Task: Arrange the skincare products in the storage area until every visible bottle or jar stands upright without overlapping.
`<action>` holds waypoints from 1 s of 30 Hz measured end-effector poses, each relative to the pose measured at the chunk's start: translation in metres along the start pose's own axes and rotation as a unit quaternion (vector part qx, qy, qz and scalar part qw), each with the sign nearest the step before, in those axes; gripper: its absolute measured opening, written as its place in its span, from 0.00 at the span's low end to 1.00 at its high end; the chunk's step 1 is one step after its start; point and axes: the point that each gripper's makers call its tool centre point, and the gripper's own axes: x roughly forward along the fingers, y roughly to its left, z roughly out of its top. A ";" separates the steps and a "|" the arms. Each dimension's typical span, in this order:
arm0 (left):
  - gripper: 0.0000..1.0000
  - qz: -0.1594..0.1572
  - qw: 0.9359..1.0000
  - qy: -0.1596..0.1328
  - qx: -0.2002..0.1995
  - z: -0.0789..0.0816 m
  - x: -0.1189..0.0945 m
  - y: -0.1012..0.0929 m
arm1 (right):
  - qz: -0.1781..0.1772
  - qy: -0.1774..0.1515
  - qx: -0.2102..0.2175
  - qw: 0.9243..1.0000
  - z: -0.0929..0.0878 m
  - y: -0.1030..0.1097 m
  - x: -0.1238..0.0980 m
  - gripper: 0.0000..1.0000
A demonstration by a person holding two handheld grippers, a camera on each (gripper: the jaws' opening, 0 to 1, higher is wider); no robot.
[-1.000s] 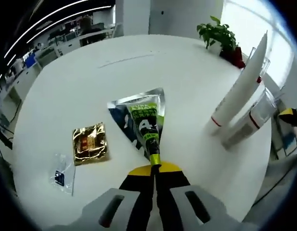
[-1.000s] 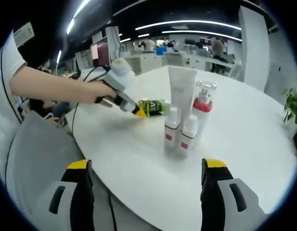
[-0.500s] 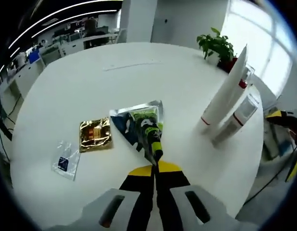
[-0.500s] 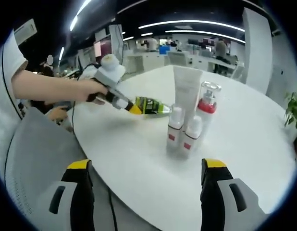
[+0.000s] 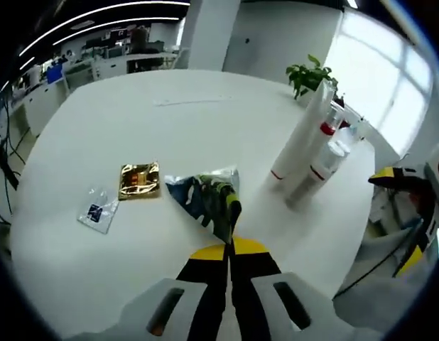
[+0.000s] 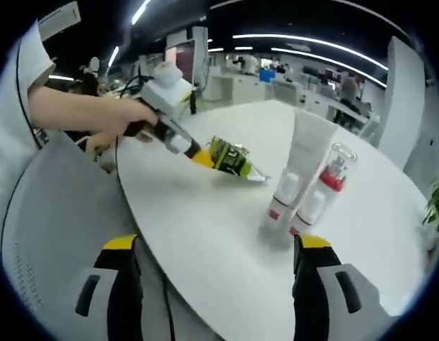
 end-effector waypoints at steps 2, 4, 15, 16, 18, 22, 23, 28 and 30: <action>0.00 -0.005 1.000 0.001 -0.006 -0.005 -0.005 -0.003 | 0.010 0.012 -0.036 0.999 0.004 0.007 0.010 0.86; 0.00 -0.007 1.000 0.002 -0.005 -0.009 -0.009 -0.006 | 0.021 0.020 -0.078 0.997 0.008 0.013 0.025 0.85; 0.00 -0.030 0.999 0.013 -0.034 -0.037 -0.033 -0.024 | 0.026 0.021 -0.169 0.985 0.025 0.008 0.089 0.75; 0.00 -0.033 0.999 0.013 -0.038 -0.038 -0.035 -0.026 | 0.023 0.022 -0.169 0.985 0.024 0.007 0.092 0.73; 0.00 -0.037 0.998 0.013 -0.042 -0.039 -0.038 -0.026 | 0.011 0.023 -0.180 0.983 0.020 0.000 0.104 0.70; 0.00 -0.044 0.998 0.013 -0.049 -0.042 -0.043 -0.030 | 0.006 0.033 -0.192 0.981 0.012 -0.005 0.117 0.63; 0.00 -0.046 0.998 0.014 -0.051 -0.042 -0.043 -0.031 | 0.010 0.035 -0.195 0.980 0.010 -0.003 0.119 0.62; 0.00 -0.052 0.997 0.014 -0.053 -0.043 -0.049 -0.037 | 0.007 0.023 -0.191 0.981 0.015 -0.003 0.121 0.54; 0.00 -0.055 0.997 0.016 -0.056 -0.043 -0.049 -0.038 | 0.003 0.021 -0.186 0.982 0.014 -0.005 0.124 0.50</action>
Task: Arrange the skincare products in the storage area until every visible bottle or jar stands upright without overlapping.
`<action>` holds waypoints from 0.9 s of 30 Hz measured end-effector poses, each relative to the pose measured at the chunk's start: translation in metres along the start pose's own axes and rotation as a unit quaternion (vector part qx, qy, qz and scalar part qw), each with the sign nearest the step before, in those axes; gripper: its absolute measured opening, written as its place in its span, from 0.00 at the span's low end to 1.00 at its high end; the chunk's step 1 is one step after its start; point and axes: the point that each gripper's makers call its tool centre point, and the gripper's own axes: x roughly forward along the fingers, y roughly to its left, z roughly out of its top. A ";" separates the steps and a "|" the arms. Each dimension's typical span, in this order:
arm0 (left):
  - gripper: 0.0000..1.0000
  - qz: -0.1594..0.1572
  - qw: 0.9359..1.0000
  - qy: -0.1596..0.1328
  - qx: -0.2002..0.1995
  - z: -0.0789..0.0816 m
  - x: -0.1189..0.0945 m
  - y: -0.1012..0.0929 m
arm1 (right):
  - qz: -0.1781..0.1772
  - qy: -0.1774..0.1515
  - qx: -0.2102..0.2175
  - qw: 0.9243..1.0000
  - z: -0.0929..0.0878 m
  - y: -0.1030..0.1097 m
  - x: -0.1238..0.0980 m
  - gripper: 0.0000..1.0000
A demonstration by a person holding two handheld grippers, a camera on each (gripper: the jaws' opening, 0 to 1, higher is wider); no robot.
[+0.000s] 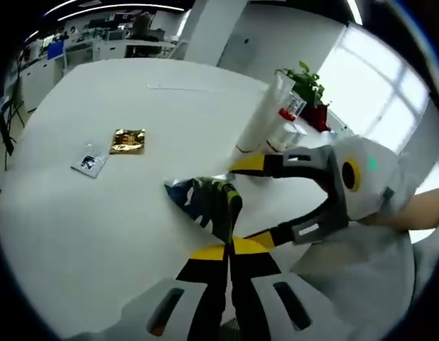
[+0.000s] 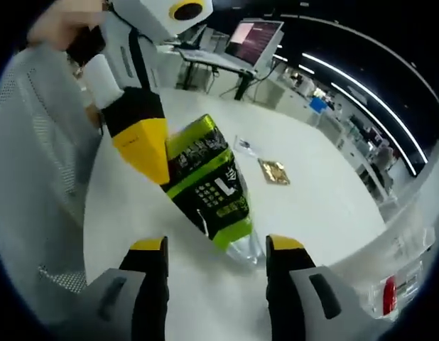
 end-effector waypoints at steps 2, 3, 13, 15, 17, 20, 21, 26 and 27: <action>0.00 -0.004 1.000 0.000 -0.004 -0.002 -0.001 -0.003 | -0.008 -0.001 -0.003 1.000 0.000 -0.003 0.002 0.46; 0.00 -0.006 1.000 0.002 -0.005 -0.002 -0.001 -0.004 | -0.011 -0.003 -0.003 1.000 -0.001 -0.004 0.003 0.44; 0.01 -0.055 0.998 0.003 -0.034 0.002 -0.002 -0.024 | -0.037 0.003 -0.044 0.998 -0.010 -0.010 0.000 0.17; 0.02 -0.064 0.997 0.005 -0.037 0.002 0.000 -0.024 | -0.036 0.003 -0.048 0.998 -0.010 -0.011 -0.001 0.14; 0.04 -0.063 0.998 0.001 -0.025 0.004 0.000 -0.024 | -0.031 0.007 -0.055 0.998 -0.015 -0.011 0.000 0.13; 0.18 -0.066 0.998 0.002 -0.023 0.004 -0.002 -0.024 | -0.029 0.004 -0.054 0.998 -0.012 -0.011 -0.004 0.09; 0.24 -0.071 0.997 0.002 -0.023 0.004 -0.004 -0.024 | -0.029 0.004 -0.053 0.998 -0.011 -0.012 -0.005 0.08; 0.39 -0.092 0.995 -0.024 -0.039 0.015 -0.021 -0.022 | -0.027 0.003 -0.065 0.997 -0.013 -0.013 -0.009 0.05; 0.43 -0.091 0.995 -0.029 -0.040 0.018 -0.023 -0.020 | -0.027 0.001 -0.066 0.997 -0.012 -0.013 -0.010 0.05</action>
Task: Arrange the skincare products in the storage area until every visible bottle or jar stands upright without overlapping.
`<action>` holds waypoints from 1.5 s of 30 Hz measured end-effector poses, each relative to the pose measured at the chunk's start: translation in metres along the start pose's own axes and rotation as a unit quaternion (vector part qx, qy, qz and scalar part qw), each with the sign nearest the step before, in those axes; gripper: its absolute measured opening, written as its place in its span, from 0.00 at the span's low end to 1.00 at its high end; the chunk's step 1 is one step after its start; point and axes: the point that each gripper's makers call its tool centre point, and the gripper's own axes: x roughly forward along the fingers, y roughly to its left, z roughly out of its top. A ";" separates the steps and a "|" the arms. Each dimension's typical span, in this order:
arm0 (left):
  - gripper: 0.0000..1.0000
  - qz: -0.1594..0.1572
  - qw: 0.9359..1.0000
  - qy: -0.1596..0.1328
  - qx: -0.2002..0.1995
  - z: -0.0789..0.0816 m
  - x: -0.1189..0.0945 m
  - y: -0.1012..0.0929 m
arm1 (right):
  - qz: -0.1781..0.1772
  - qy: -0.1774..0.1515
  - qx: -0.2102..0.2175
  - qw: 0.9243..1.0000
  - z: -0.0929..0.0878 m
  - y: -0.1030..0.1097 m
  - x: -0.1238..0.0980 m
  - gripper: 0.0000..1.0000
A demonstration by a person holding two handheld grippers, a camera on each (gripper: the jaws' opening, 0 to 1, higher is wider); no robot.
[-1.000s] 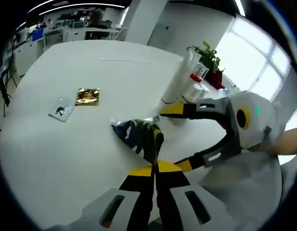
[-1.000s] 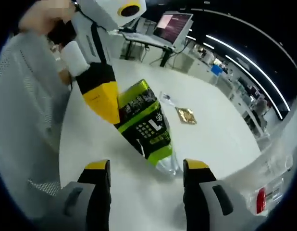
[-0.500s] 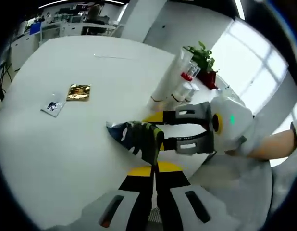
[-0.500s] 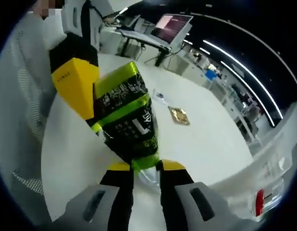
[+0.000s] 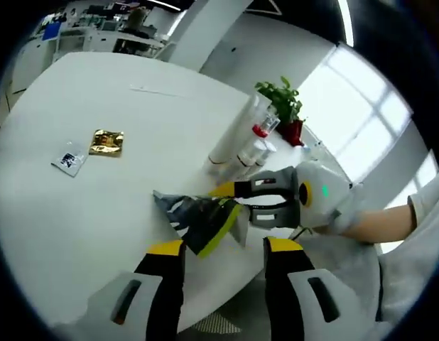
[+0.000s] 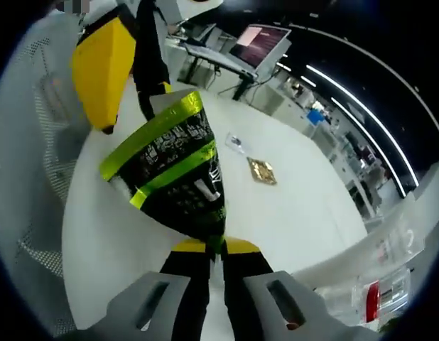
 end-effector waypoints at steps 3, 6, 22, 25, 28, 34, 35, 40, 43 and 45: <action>0.54 0.004 1.000 -0.016 0.006 0.009 -0.008 0.008 | -0.005 -0.015 -0.007 1.000 0.012 -0.003 -0.008 0.04; 0.63 -0.011 0.999 -0.043 -0.022 0.023 -0.013 0.014 | -0.014 -0.036 -0.016 0.999 0.025 -0.007 -0.015 0.04; 0.61 -0.209 0.958 -0.096 -0.174 0.074 -0.033 -0.063 | -0.108 -0.080 -0.089 0.987 0.072 -0.047 -0.083 0.04; 0.53 -0.192 0.968 -0.074 -0.145 0.068 -0.027 -0.069 | -0.134 -0.088 -0.105 0.981 0.083 -0.056 -0.094 0.04; 0.32 -0.201 0.965 -0.086 -0.148 0.077 -0.030 -0.069 | -0.147 -0.089 -0.116 0.978 0.089 -0.059 -0.098 0.04; 0.02 -0.186 0.967 -0.116 -0.132 0.090 -0.034 -0.071 | -0.170 -0.091 -0.089 0.977 0.088 -0.070 -0.104 0.08; 0.00 -0.185 0.968 -0.116 -0.125 0.091 -0.035 -0.070 | -0.171 -0.088 -0.088 0.977 0.088 -0.071 -0.104 0.09; 0.00 -0.178 0.968 -0.157 -0.085 0.110 -0.047 -0.066 | -0.178 -0.096 -0.012 0.979 0.082 -0.080 -0.111 0.14; 0.00 -0.173 0.970 -0.163 -0.057 0.113 -0.052 -0.074 | -0.185 -0.124 0.032 0.974 0.085 -0.089 -0.121 0.03; 0.00 -0.177 0.969 -0.164 -0.059 0.115 -0.051 -0.073 | -0.175 -0.128 0.063 0.974 0.084 -0.090 -0.122 0.08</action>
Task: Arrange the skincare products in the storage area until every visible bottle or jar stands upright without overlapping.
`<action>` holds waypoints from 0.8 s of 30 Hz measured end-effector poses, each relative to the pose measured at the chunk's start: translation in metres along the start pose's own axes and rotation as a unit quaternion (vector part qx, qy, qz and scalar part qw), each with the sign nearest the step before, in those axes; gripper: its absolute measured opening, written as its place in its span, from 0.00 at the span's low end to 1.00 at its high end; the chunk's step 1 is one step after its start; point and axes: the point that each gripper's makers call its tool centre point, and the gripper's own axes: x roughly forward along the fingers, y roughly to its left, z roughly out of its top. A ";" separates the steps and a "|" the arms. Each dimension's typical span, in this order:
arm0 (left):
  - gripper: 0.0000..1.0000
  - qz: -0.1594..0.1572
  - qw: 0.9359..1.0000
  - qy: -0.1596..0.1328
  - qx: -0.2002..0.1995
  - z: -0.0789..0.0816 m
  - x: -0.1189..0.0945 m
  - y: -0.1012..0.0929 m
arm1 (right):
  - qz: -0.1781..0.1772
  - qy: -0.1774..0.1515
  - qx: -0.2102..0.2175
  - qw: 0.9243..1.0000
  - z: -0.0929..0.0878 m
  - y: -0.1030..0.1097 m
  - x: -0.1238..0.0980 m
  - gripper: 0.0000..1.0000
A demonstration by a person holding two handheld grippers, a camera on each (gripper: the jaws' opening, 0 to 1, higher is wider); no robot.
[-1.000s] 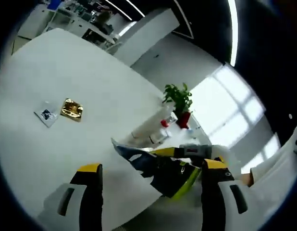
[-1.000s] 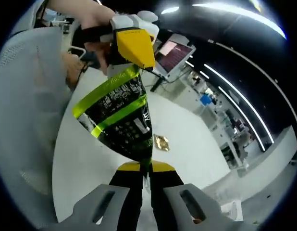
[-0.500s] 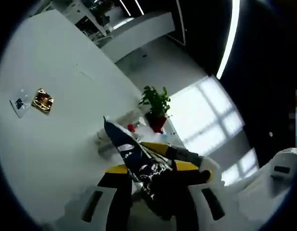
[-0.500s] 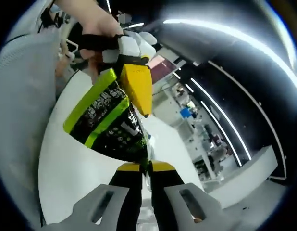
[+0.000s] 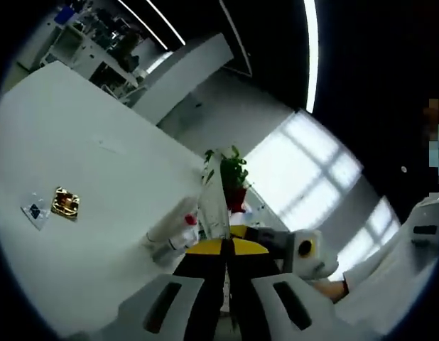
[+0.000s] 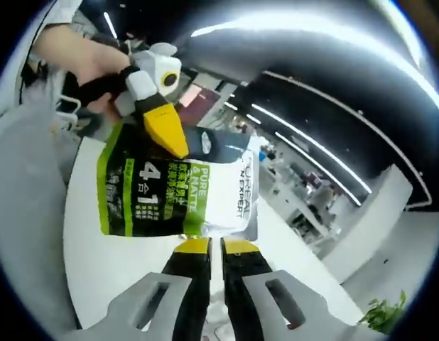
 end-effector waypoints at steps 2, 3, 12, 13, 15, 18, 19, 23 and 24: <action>0.00 -0.009 1.000 -0.009 0.007 0.005 -0.001 -0.005 | -0.007 -0.014 0.016 1.000 0.005 -0.006 -0.002 0.08; 0.00 -0.010 1.000 -0.010 0.006 0.007 -0.001 -0.006 | -0.007 -0.012 0.016 1.000 0.006 -0.007 -0.003 0.08; 0.00 -0.040 0.997 -0.018 0.057 0.021 -0.004 -0.028 | 0.019 -0.034 0.142 0.989 0.012 -0.008 -0.006 0.22; 0.00 -0.042 0.997 -0.018 0.063 0.022 -0.005 -0.030 | 0.019 -0.046 0.165 0.985 0.018 -0.010 -0.009 0.24; 0.00 -0.056 0.995 -0.018 0.083 0.023 -0.008 -0.038 | 0.038 -0.051 0.198 0.978 0.019 -0.007 -0.012 0.26; 0.00 -0.080 0.991 -0.020 0.106 0.027 -0.013 -0.049 | 0.051 -0.074 0.243 0.966 0.023 -0.010 -0.016 0.31; 0.00 -0.084 0.989 -0.026 0.117 0.029 -0.016 -0.053 | 0.059 -0.082 0.262 0.960 0.025 -0.010 -0.018 0.34; 0.00 -0.116 0.984 -0.026 0.135 0.032 -0.023 -0.069 | 0.099 -0.093 0.274 0.952 0.031 -0.005 -0.027 0.39; 0.00 -0.126 0.982 -0.026 0.140 0.033 -0.025 -0.075 | 0.125 -0.090 0.287 0.945 0.035 0.003 -0.031 0.40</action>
